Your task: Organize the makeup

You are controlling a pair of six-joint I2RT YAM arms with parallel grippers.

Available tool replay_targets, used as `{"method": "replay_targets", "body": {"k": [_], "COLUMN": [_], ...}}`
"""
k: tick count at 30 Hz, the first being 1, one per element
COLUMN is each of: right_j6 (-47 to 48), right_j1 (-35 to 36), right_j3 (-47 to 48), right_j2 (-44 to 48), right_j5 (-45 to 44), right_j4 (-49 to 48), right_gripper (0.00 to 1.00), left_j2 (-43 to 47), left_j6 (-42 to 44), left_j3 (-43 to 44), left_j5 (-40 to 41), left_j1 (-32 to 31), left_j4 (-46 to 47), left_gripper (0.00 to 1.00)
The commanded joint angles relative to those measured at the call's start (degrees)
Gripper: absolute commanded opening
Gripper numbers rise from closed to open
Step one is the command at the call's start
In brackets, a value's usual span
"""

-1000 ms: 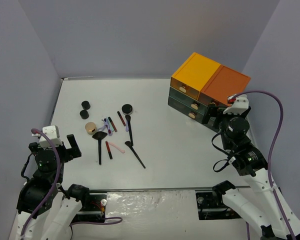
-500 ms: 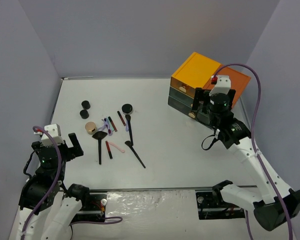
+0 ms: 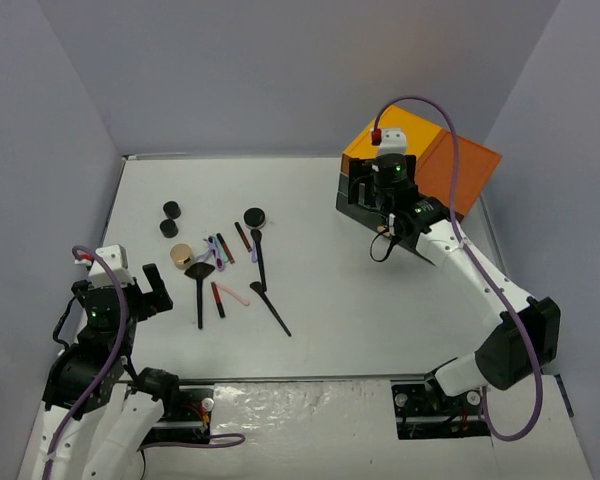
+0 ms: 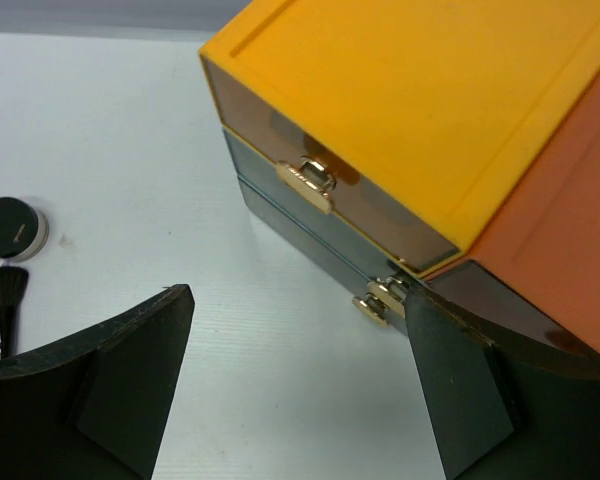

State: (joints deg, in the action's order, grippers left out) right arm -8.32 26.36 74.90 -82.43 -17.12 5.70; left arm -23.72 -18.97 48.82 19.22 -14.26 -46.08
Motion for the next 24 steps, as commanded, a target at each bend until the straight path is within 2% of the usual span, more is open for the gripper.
{"method": "replay_targets", "body": {"k": [1, 10, 24], "right_j6": [-1.1, -0.3, 4.4], "right_j1": [0.5, -0.6, -4.8], "right_j3": [3.3, 6.1, 9.5], "right_j2": [-3.1, -9.3, -14.0], "right_j5": [1.8, 1.8, 9.0], "right_j4": [-2.5, -3.0, -4.5], "right_gripper": [0.83, 0.84, 0.85], "left_j2": [-1.1, 0.0, 0.6], "left_j6": [-1.0, -0.8, -0.5], "left_j3": [-0.2, -0.8, -1.1], "left_j5": [-1.5, -1.7, -2.0], "left_j1": [-0.2, -0.2, -0.2], "left_j4": [3.8, 4.6, 4.9], "left_gripper": [0.97, 0.97, 0.97]}}
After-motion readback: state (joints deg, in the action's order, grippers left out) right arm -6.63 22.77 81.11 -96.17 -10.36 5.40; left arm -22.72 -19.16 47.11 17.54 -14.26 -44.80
